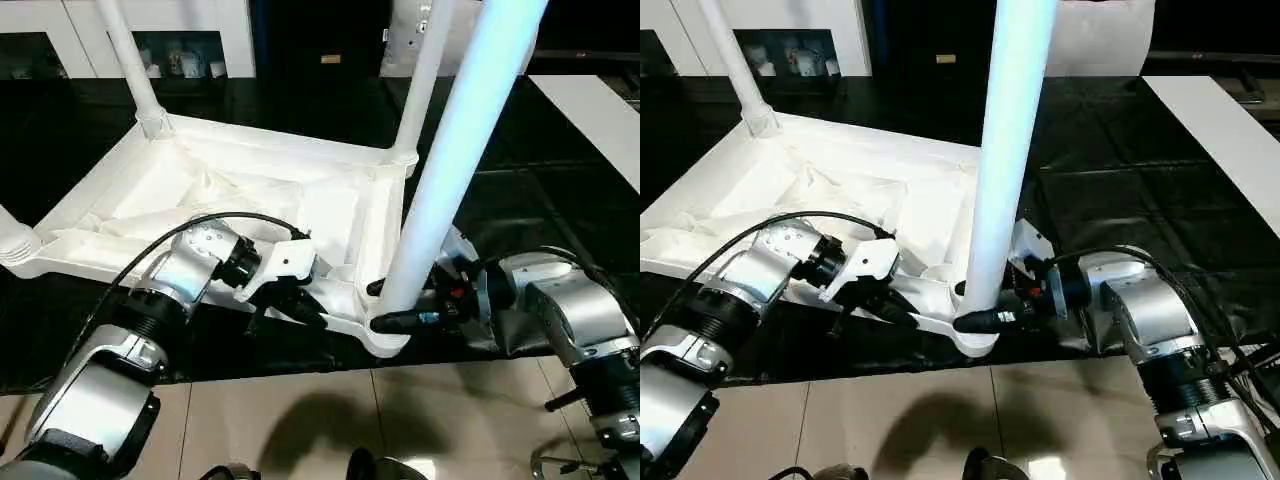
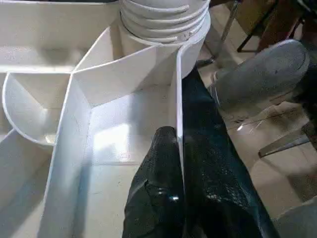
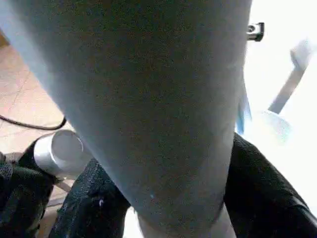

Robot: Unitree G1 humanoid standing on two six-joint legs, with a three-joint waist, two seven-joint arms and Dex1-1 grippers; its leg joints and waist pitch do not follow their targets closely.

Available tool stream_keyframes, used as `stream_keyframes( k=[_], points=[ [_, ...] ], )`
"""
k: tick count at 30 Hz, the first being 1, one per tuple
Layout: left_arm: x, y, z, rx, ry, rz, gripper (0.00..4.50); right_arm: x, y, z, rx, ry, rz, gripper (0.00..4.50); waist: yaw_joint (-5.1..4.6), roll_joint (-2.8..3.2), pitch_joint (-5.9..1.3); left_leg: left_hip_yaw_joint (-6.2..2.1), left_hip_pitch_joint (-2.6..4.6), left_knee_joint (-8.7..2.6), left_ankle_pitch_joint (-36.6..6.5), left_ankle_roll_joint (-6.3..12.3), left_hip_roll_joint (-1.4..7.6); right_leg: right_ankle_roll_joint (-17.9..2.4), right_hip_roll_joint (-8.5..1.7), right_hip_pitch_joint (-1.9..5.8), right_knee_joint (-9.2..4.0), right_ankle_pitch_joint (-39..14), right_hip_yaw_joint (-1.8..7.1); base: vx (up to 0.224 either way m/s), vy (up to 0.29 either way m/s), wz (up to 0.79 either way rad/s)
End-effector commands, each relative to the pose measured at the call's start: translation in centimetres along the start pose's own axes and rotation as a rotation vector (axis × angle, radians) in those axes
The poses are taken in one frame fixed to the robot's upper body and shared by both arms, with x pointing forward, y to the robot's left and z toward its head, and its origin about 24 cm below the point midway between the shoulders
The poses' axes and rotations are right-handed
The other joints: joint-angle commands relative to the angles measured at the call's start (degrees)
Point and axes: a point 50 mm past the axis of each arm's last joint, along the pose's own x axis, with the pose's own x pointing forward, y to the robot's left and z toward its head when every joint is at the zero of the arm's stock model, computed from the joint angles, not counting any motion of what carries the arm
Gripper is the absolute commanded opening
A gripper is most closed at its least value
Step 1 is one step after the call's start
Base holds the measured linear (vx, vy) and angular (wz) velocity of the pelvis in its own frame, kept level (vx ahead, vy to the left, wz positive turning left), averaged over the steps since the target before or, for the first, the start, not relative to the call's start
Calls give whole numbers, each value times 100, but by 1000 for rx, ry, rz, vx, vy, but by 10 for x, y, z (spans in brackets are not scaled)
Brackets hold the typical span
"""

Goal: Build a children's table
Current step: Rotate leg to tighten

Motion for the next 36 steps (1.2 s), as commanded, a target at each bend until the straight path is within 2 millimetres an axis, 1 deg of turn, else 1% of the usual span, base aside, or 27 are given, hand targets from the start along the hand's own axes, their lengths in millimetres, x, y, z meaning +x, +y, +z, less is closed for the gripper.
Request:
stream_keyframes(
  k=[1,2,3,4,5,6,7,9,10,12,13,15,16,17,18,19,20,21,22,23,24,25,26,28,29,32,36],
  points=[
    [2,1,7,22,-22,8,0,10,7,0,61,-71,77,218,-42,-54,-356,-4,-18,-365,-333,853,175,-650,-416,445,-325,-2107,405,0,0,0],
    [2,1,7,22,-22,8,0,10,7,0,61,-71,77,218,-44,-55,-353,0,-19,-364,-344,853,168,-644,-411,442,-335,-2124,406,0,0,0],
    [0,2,7,0,-28,38,0,16,10,2,78,-102,73,218,-57,-26,-320,3,-18,-375,-414,810,161,-597,-404,428,-368,-2234,405,0,0,0],
    [-1,3,7,-9,-30,49,0,18,11,3,84,-112,72,218,-59,-40,-318,-4,-19,-378,-430,787,163,-581,-409,436,-365,-2266,402,0,0,0],
    [-1,5,8,-31,-36,76,0,21,13,4,90,-123,66,218,-70,-31,-320,-3,-23,-380,-450,749,151,-550,-407,440,-375,-2317,401,0,0,0],
    [-2,7,8,-67,-51,117,0,26,14,5,105,-139,52,218,-74,-3,-299,-7,-15,-386,-503,715,139,-518,-403,428,-392,-2426,390,0,0,0],
    [-2,8,8,-67,-51,118,0,26,14,5,105,-139,51,218,-84,-13,-300,-1,-16,-383,-504,695,132,-494,-397,431,-405,-2460,392,0,0,0],
    [-1,12,10,-113,-64,180,0,33,14,3,110,-127,-9,218,-111,-20,-285,-6,-12,-389,-549,631,120,-427,-404,421,-426,-2650,395,0,0,0],
    [1,14,11,-140,-68,219,0,38,11,2,111,-115,-65,218,-114,3,-282,-11,-9,-391,-559,605,117,-414,-406,417,-432,-2685,389,0,0,0],
    [5,19,13,-177,-70,289,0,47,4,2,128,-121,-197,218,-164,-14,-276,-25,-19,-398,-601,513,105,-361,-404,413,-456,-2814,371,0,0,0],
    [7,21,14,-194,-76,323,0,52,0,3,148,-128,-265,218,-210,-23,-291,-31,-53,-386,-567,469,73,-312,-395,444,-444,-2786,364,0,0,0],
    [10,24,18,-222,-86,367,0,58,-6,4,171,-136,-369,218,-337,-24,-286,-39,-70,-385,-511,450,68,-367,-388,441,-434,-2623,365,0,0,0],
    [13,28,20,-246,-93,414,0,63,-11,4,193,-138,-441,217,-369,-34,-300,-38,-67,-379,-504,463,63,-382,-388,442,-434,-2603,370,0,0,0],
    [13,29,21,-251,-95,425,0,64,-12,4,199,-138,-457,216,-421,-29,-297,-37,-91,-370,-465,499,47,-404,-374,446,-421,-2552,366,0,0,0],
    [15,34,26,-289,-114,479,0,70,-18,5,229,-146,-548,213,-434,-25,-310,-32,-76,-366,-444,520,43,-413,-373,444,-426,-2527,365,0,0,0],
    [17,39,29,-302,-118,526,0,74,-25,6,246,-146,-627,213,-471,1,-300,-32,-71,-366,-428,546,46,-479,-378,424,-424,-2498,367,0,0,0],
    [18,41,31,-309,-117,551,0,76,-28,6,254,-145,-669,212,-519,-5,-302,-24,-70,-356,-446,561,33,-495,-367,417,-435,-2497,365,0,0,0],
    [19,42,32,-312,-117,559,0,77,-29,6,257,-144,-683,212,-532,-4,-303,-24,-75,-358,-420,592,25,-504,-363,424,-431,-2456,364,0,0,0],
    [22,50,39,-334,-133,644,0,84,-38,8,279,-152,-803,212,-537,-3,-303,-19,-73,-355,-423,626,24,-502,-360,423,-435,-2438,366,0,0,0],
    [22,50,40,-335,-133,645,0,84,-38,8,279,-152,-804,212,-561,13,-313,-20,-59,-354,-389,615,42,-555,-365,397,-418,-2375,372,0,0,0],
    [23,54,44,-343,-140,681,0,88,-42,11,278,-168,-845,212,-557,18,-331,-22,-57,-348,-369,629,34,-562,-360,415,-416,-2327,365,0,0,0],
    [23,54,45,-344,-138,689,0,89,-43,12,278,-173,-854,262,-552,14,-322,-24,-66,-349,-337,669,40,-605,-367,415,-400,-2221,374,0,0,0],
    [23,55,46,-340,-139,702,0,90,-43,13,272,-182,-870,274,-553,1,-321,-18,-72,-351,-316,711,40,-622,-356,425,-396,-2147,380,0,0,0],
    [22,56,46,-327,-134,720,0,90,-44,15,261,-198,-888,278,-543,-1,-349,-21,-75,-343,-147,889,66,-759,-366,435,-331,-1744,403,0,0,0],
    [21,56,46,-316,-126,722,0,90,-43,16,253,-205,-894,293,-540,17,-345,-22,-69,-343,-108,966,74,-828,-373,429,-317,-1635,407,0,0,0],
    [21,53,43,-296,-111,706,0,90,-42,18,238,-221,-893,324,-534,9,-334,-8,-59,-346,-181,1015,72,-873,-376,431,-325,-1691,413,0,0,0],
    [21,46,34,-250,-84,652,0,82,-41,14,219,-242,-907,367,-526,32,-344,-16,-58,-348,-199,995,82,-874,-381,438,-317,-1683,420,0,0,0]
  ],
)
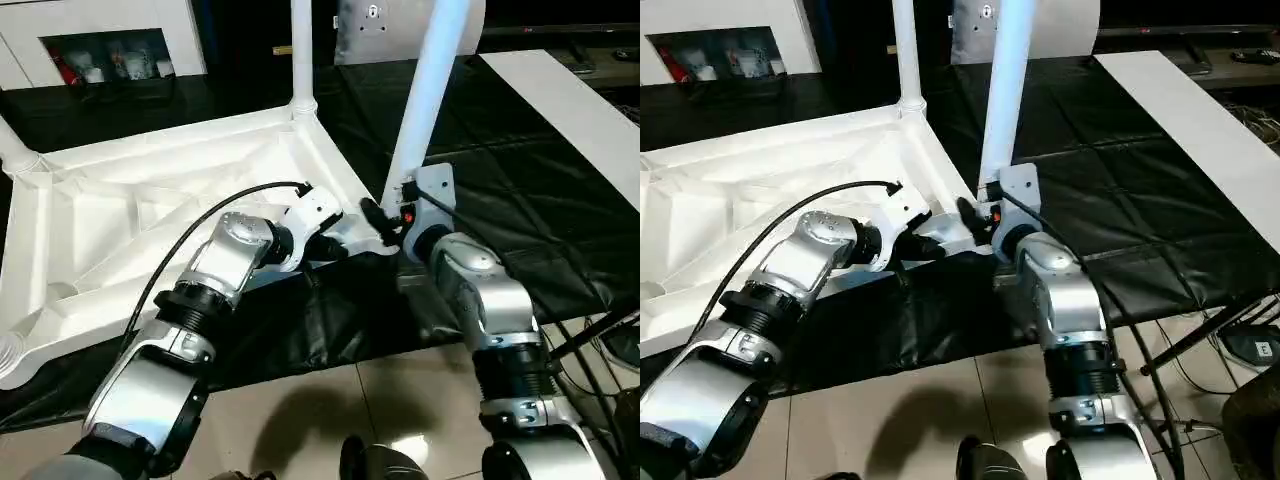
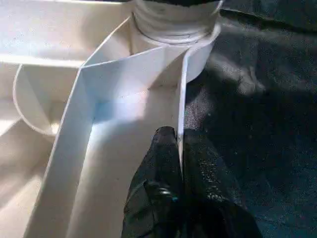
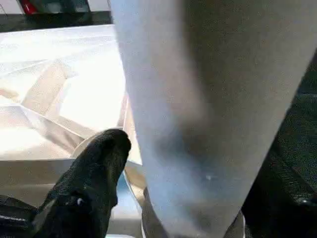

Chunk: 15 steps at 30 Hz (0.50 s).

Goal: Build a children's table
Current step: Rotate leg to tighten

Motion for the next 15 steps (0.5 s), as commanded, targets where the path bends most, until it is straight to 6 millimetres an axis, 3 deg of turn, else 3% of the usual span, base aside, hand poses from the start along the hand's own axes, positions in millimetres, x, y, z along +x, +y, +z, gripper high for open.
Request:
stream_keyframes(
  k=[1,3,4,9,12,15],
  points=[
    [-1,-1,15,77,-66,8,0,3,33,-14,34,38,183,372,28,2,-407,-33,-50,-308,-142,1027,88,-907,-389,508,-291,-1549,375,0,0,0],
    [-3,-2,12,103,-67,-14,0,1,30,-13,28,22,193,390,25,-1,-419,-32,-66,-300,-32,1130,84,-989,-388,525,-257,-1290,384,0,0,0],
    [-4,-2,10,112,-62,-29,0,-2,26,-12,18,12,204,403,31,21,-415,-32,-64,-302,-17,1152,80,-992,-392,523,-262,-1277,383,0,0,0],
    [-13,-5,-2,200,-76,-162,0,-26,4,-9,-68,1,360,444,69,3,-414,-29,-56,-289,1,1365,97,-964,-378,524,-253,-1230,384,0,0,0],
    [-17,-7,-6,222,-70,-236,0,-39,-4,-9,-142,12,475,444,97,29,-404,-22,-44,-289,-108,1327,102,-958,-384,507,-274,-1428,381,0,0,0],
    [-24,-9,-12,276,-46,-338,0,-54,-16,-9,-237,51,610,444,174,10,-397,-10,-41,-292,-267,1276,92,-839,-379,515,-307,-1658,389,0,0,0]
  ],
)
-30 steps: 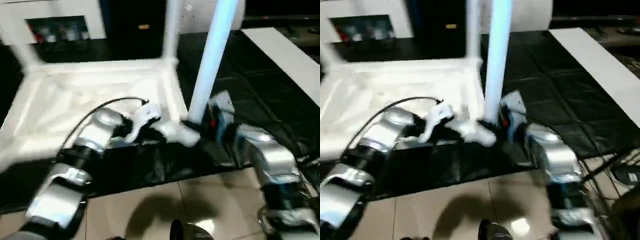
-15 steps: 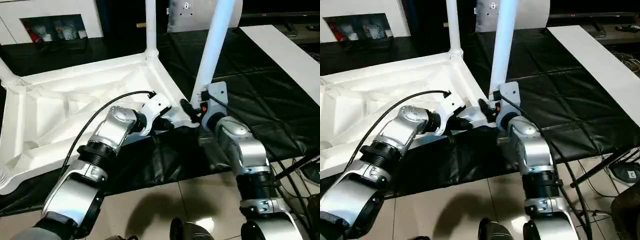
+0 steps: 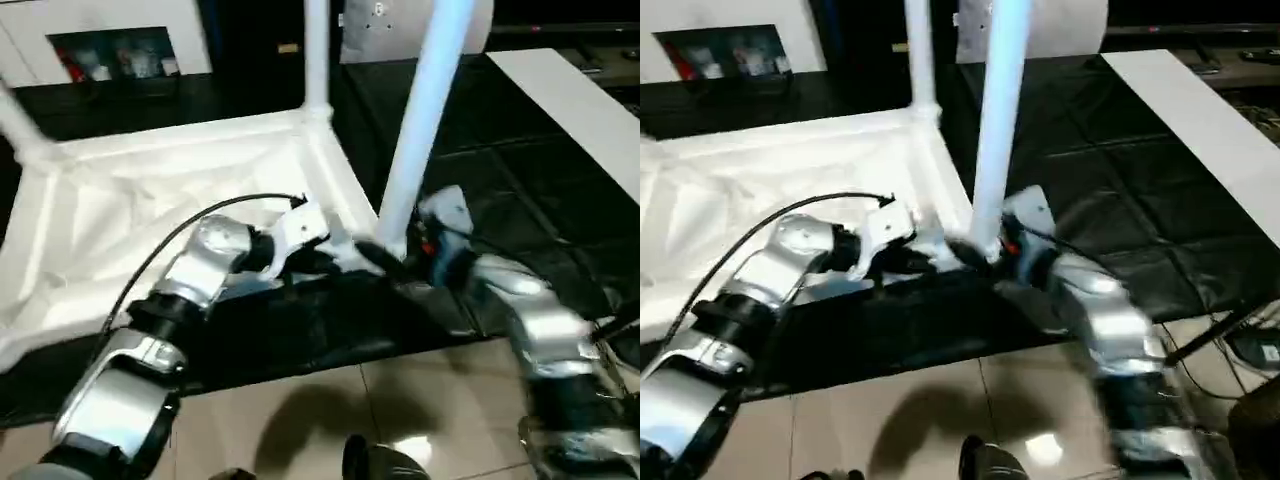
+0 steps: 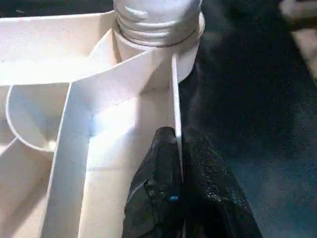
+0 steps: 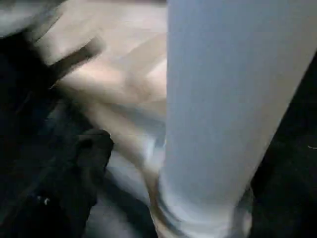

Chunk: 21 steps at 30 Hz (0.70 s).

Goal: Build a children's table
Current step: Rotate leg to tighten

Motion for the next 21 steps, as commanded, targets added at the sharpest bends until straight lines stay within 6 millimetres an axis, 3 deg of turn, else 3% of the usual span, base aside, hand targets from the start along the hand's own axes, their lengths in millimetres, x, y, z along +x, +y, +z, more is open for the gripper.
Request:
stream_keyframes(
  k=[1,4,7,14,15,21],
  points=[
    [3,-6,7,73,-19,-115,0,-2,6,4,-30,-15,143,444,35,-20,-428,-22,-40,-288,-242,1244,107,-841,-387,521,-294,-1661,385,0,0,0],
    [-2,-9,4,111,10,-185,0,-10,1,4,-49,19,224,444,104,-35,-449,-23,-23,-289,-142,1201,136,-923,-387,515,-263,-1576,394,0,0,0],
    [-7,-11,1,135,33,-233,0,-15,1,6,-46,42,318,444,197,-31,-465,-15,-11,-271,41,1276,166,-1036,-391,509,-200,-1276,405,0,0,0],
    [-14,-14,-1,169,47,-323,0,-22,0,11,-21,52,498,398,325,-90,-491,2,-18,-261,46,1210,159,-913,-411,512,-207,-1545,400,0,0,0],
    [-14,-15,0,174,43,-336,0,-22,1,11,-19,58,530,373,342,-86,-489,-6,-16,-261,102,1187,167,-890,-407,503,-199,-1553,398,0,0,0],
    [-15,-16,0,186,42,-357,0,-20,1,11,-12,59,567,325,358,-108,-499,-1,-27,-254,140,1152,151,-847,-403,508,-203,-1585,393,0,0,0]
  ],
)
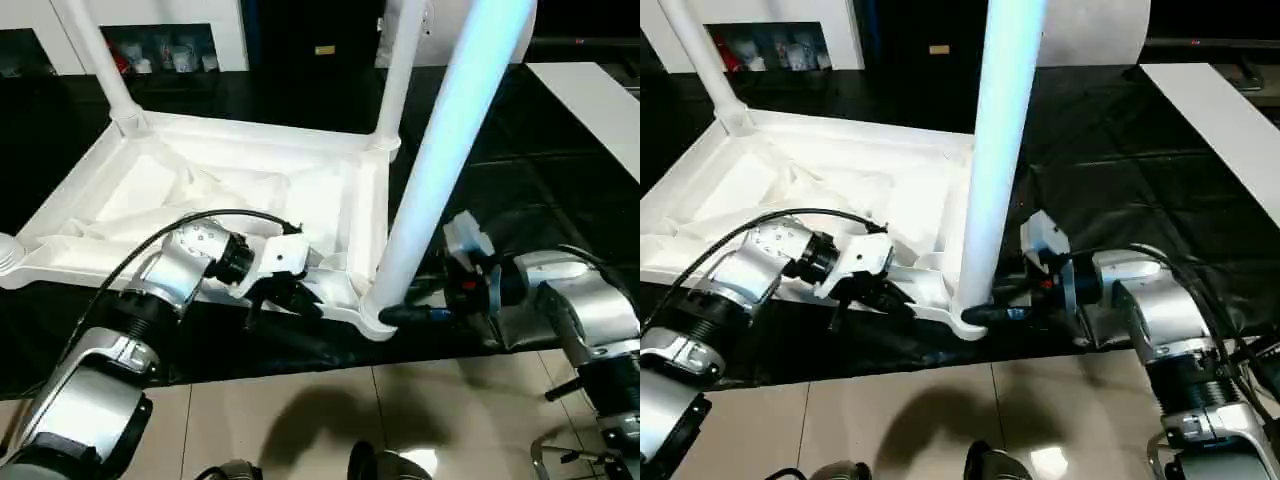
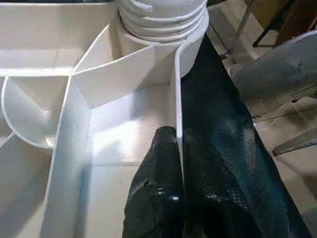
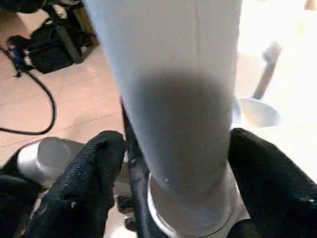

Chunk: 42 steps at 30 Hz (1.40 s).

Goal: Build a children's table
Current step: Rotate leg to tighten

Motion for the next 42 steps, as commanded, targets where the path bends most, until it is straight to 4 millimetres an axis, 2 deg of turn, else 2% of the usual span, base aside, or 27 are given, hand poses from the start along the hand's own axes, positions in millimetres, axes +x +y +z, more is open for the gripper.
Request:
stream_keyframes(
  k=[1,13,22,23,24,27,28,29,30,31,32,33,34,35,37,38,40,42],
  points=[
    [4,-1,7,53,1,-66,0,-3,-1,5,-15,3,20,315,-10,-91,-500,-3,-26,-294,150,1134,145,-820,-392,507,-236,-1607,389,0,0,0],
    [1,0,5,62,19,-59,0,-3,-1,5,-8,24,78,211,41,-88,-508,0,-27,-283,196,1121,136,-783,-379,509,-232,-1595,382,0,0,0],
    [2,6,8,9,-21,15,0,9,4,8,35,-50,80,198,55,-91,-483,6,-26,-292,52,1000,127,-744,-376,512,-255,-1801,388,0,0,0],
    [2,8,9,-12,-23,40,0,12,4,8,48,-54,63,198,58,-60,-471,1,-28,-294,31,983,124,-733,-379,507,-263,-1842,384,0,0,0],
    [3,13,10,-61,-27,101,0,17,4,8,61,-52,29,198,39,-81,-463,8,-27,-301,-1,928,124,-700,-365,507,-279,-1905,385,0,0,0],
    [7,20,16,-142,-66,173,0,31,0,6,77,-30,-89,198,8,-89,-432,12,-17,-309,-251,702,67,-487,-364,503,-370,-2452,363,0,0,0],
    [11,24,22,-176,-85,218,0,41,-5,6,99,-31,-186,198,-20,-92,-418,11,-14,-316,-302,597,47,-383,-353,496,-391,-2630,355,0,0,0],
    [11,24,22,-176,-85,218,0,41,-5,6,99,-31,-186,198,-85,-95,-422,-7,-47,-316,-312,526,18,-288,-348,525,-412,-2744,330,0,0,0],
    [11,25,22,-178,-86,221,0,42,-5,6,102,-34,-193,197,-103,-97,-431,-8,-47,-310,-329,527,2,-239,-344,530,-424,-2773,325,0,0,0],
    [21,36,32,-257,-114,341,0,63,-17,10,194,-89,-394,197,-158,-102,-421,3,-47,-307,-324,556,-6,-234,-325,512,-428,-2724,341,0,0,0],
    [21,36,33,-260,-114,345,0,64,-17,10,197,-90,-400,197,-224,-81,-422,-13,-64,-305,-289,484,8,-298,-326,498,-416,-2685,321,0,0,0],
    [26,41,36,-286,-121,388,0,72,-21,12,233,-101,-478,196,-242,-65,-424,-24,-57,-302,-310,447,-5,-265,-324,503,-433,-2735,298,0,0,0],
    [29,44,39,-306,-125,426,0,78,-25,12,255,-100,-541,195,-304,-86,-424,-20,-69,-295,-331,444,-31,-221,-309,505,-450,-2741,293,0,0,0],
    [32,46,41,-318,-125,458,0,83,-27,13,273,-103,-591,195,-331,-47,-419,-16,-54,-292,-340,489,-45,-236,-309,502,-451,-2709,298,0,0,0],
    [36,50,45,-335,-119,511,0,91,-32,15,304,-105,-693,195,-367,-49,-431,-16,-52,-292,-301,561,-26,-300,-301,485,-441,-2562,304,0,0,0],
    [37,52,47,-343,-124,540,0,95,-35,15,293,-91,-748,195,-373,-24,-430,-16,-49,-292,-304,586,-19,-332,-306,481,-435,-2477,308,0,0,0],
    [39,55,50,-353,-131,584,0,101,-38,17,297,-105,-817,195,-376,-28,-440,-18,-47,-299,-263,643,-21,-380,-306,496,-418,-2339,310,0,0,0],
    [38,57,52,-356,-131,608,0,102,-39,18,293,-120,-858,249,-366,-27,-436,-23,-42,-307,-245,702,-1,-443,-323,495,-404,-2226,320,0,0,0]
  ],
)
